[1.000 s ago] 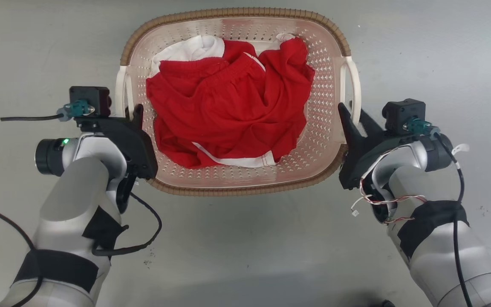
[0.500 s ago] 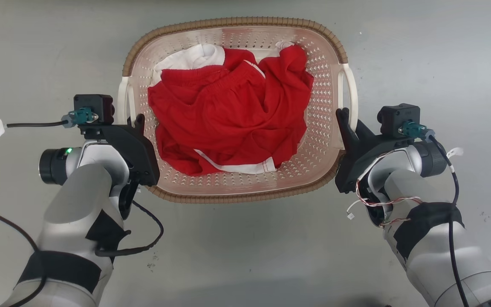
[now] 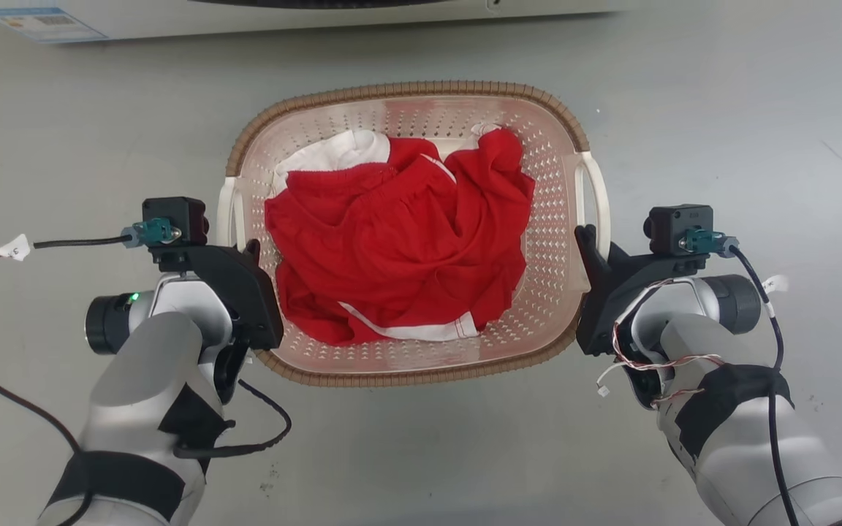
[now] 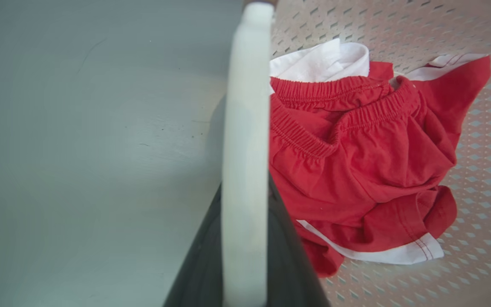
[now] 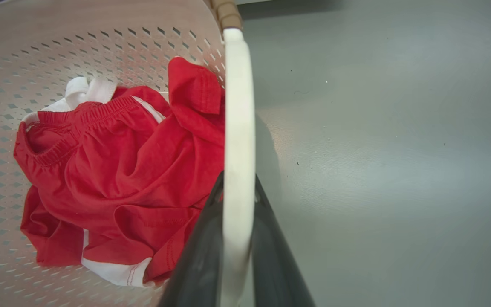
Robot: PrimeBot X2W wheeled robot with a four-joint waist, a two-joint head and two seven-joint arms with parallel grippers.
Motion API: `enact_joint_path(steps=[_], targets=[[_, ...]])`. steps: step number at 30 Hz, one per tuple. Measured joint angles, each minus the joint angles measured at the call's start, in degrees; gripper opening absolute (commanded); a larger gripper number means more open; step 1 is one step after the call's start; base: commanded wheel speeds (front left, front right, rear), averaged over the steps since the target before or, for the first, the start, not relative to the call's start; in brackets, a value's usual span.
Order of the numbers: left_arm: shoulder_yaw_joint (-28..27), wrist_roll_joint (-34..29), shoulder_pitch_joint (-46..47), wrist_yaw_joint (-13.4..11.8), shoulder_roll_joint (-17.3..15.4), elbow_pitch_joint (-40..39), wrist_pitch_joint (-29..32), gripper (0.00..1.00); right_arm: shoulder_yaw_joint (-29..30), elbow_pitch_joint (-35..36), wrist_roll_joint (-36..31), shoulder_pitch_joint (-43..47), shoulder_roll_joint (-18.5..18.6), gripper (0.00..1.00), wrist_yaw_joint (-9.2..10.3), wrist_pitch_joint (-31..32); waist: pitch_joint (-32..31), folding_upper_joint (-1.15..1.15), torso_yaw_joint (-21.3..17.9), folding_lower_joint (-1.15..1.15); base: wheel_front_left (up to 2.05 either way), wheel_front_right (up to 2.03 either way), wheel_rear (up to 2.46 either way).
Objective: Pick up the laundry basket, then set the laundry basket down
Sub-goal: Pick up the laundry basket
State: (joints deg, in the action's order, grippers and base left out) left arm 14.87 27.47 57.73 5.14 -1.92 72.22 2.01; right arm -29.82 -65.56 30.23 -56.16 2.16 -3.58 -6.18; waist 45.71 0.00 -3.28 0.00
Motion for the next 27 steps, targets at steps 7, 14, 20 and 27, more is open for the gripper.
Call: enact_joint_path(steps=[7,14,20,27], targets=[[-0.3,0.8,-2.8,0.0,0.8,0.8,1.5,0.00,-0.2,-2.7,1.9,1.7,-0.2,0.00,-1.05,2.6,-4.0,0.00,-0.2,0.00,0.00,0.00,0.00],[-0.3,1.3,-5.8,0.0,1.5,1.2,2.5,0.00,-0.3,-5.1,2.2,3.4,-0.4,0.00,-1.98,4.4,-8.7,0.00,-0.1,-0.01,0.00,0.00,0.00],[-0.2,1.7,-8.7,-0.1,1.8,1.5,3.6,0.00,-0.4,-5.6,3.2,6.2,-0.6,0.00,-2.49,5.8,-12.9,-0.01,0.1,-0.01,0.00,0.00,0.00],[0.2,2.6,-12.0,-0.1,1.9,1.6,5.2,0.00,-0.9,-5.8,5.5,9.7,-0.7,0.00,-2.83,8.1,-18.7,-0.01,0.1,-0.01,0.00,0.00,0.00]])
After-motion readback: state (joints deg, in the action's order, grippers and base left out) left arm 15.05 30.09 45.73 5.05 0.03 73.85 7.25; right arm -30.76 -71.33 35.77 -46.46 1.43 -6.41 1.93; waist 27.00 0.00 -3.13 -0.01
